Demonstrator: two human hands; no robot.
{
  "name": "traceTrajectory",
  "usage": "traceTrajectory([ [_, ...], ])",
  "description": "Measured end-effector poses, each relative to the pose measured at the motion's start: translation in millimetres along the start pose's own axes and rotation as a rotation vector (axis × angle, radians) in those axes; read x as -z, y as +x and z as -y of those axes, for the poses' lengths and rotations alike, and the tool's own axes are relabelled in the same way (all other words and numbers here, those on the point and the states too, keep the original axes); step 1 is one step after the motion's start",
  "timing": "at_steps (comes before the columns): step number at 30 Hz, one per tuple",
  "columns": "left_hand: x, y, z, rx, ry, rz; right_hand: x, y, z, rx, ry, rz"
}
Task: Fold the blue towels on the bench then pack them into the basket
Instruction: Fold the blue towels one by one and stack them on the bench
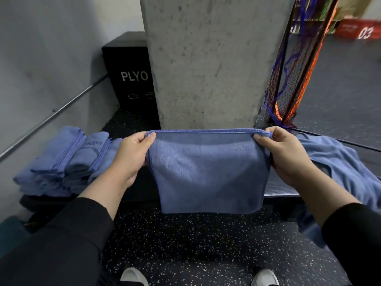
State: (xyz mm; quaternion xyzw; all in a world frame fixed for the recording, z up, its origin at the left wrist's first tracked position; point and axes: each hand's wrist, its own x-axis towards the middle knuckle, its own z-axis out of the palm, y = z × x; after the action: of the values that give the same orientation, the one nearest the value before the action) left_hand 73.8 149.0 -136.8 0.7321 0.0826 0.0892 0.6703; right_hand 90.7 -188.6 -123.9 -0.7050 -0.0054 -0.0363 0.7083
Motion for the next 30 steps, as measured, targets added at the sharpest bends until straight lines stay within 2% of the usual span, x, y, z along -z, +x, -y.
traceTrajectory([
  [6, 0, 24, 14, 0.121, 0.051, 0.07, -6, 22, -7, -0.003, -0.086, -0.033],
  [11, -10, 97, 22, 0.107, 0.129, 0.027, -18, 100, -25, 0.035, -0.314, -0.157],
  [13, -14, 126, 30, 0.072, 0.48, -0.068, -26, 133, -41, 0.026, -0.464, -0.151],
  [14, -20, 128, 36, 0.023, 0.68, -0.131, -29, 143, -50, -0.008, -0.552, -0.147],
  [15, -30, 122, 43, -0.051, 0.785, -0.15, -32, 148, -61, -0.044, -0.634, -0.138],
  [16, -44, 109, 53, -0.129, 0.816, -0.086, -33, 148, -74, -0.071, -0.708, -0.119],
  [18, -74, 70, 78, -0.236, 0.888, 0.212, -31, 135, -102, -0.114, -0.871, -0.038],
  [20, -95, 38, 109, -0.292, 1.164, 0.523, -22, 112, -125, -0.133, -1.016, 0.025],
  [22, -101, 27, 129, -0.296, 1.316, 0.661, -11, 87, -137, -0.151, -1.073, 0.023],
  [25, -96, 29, 142, -0.28, 1.331, 0.679, 3, 61, -135, -0.181, -1.125, 0.035],
  [30, -99, 39, 143, -0.241, 1.34, 0.614, 10, 51, -126, -0.324, -1.138, 0.104],
])
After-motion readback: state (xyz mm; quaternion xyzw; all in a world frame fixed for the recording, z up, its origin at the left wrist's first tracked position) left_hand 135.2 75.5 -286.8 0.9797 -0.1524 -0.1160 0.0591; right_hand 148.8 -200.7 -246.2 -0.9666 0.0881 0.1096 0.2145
